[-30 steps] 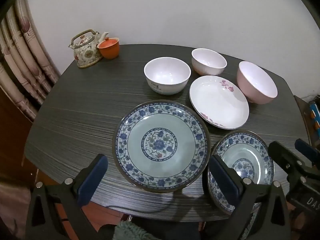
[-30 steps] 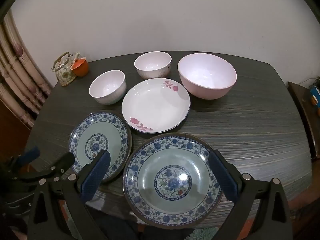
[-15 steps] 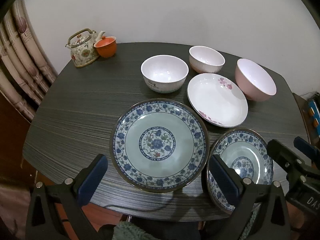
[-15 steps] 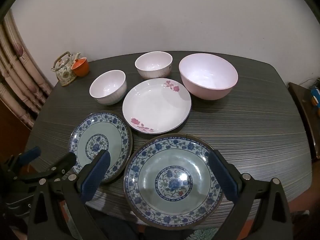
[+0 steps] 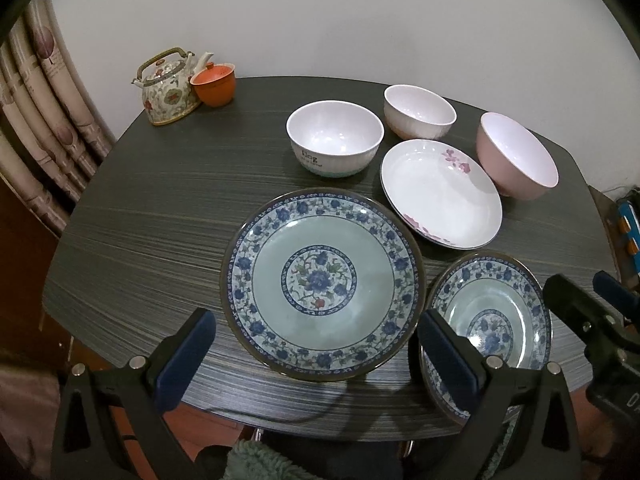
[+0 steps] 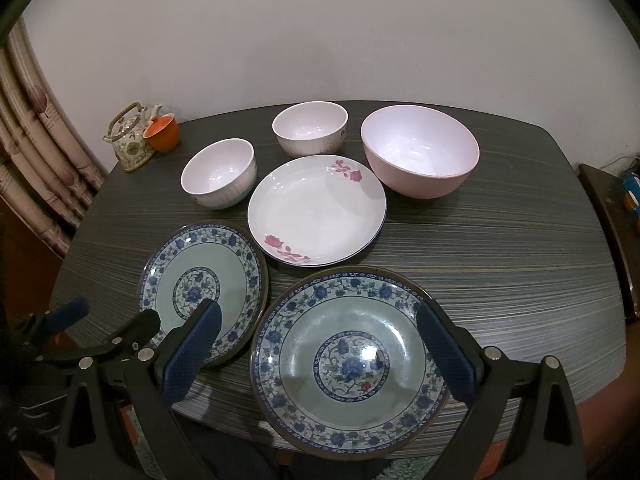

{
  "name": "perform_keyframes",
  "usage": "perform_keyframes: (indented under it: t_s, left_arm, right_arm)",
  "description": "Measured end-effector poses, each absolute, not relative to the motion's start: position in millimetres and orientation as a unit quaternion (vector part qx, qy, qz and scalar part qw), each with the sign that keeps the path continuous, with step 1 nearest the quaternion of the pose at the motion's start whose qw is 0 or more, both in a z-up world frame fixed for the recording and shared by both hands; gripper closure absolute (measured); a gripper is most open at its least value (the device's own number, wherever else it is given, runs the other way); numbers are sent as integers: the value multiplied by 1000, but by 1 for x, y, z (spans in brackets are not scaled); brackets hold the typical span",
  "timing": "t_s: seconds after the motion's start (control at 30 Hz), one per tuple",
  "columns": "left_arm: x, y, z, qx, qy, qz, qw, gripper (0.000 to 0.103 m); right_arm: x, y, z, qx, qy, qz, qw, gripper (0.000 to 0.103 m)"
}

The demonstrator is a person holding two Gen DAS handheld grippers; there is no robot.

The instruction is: Organize plates and bowls

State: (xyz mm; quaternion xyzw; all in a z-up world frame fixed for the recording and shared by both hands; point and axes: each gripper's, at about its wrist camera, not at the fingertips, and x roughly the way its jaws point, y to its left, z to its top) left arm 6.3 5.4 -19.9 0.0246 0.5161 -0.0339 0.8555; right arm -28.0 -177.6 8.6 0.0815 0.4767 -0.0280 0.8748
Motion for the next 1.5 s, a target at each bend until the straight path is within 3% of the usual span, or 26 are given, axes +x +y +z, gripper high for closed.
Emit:
perform_keyframes:
  t_s: [1.5]
  left_arm:
    - [6, 15, -16, 20, 516, -27, 856, 0]
  right_arm:
    - [-27, -174, 5, 87, 486, -22, 870, 11]
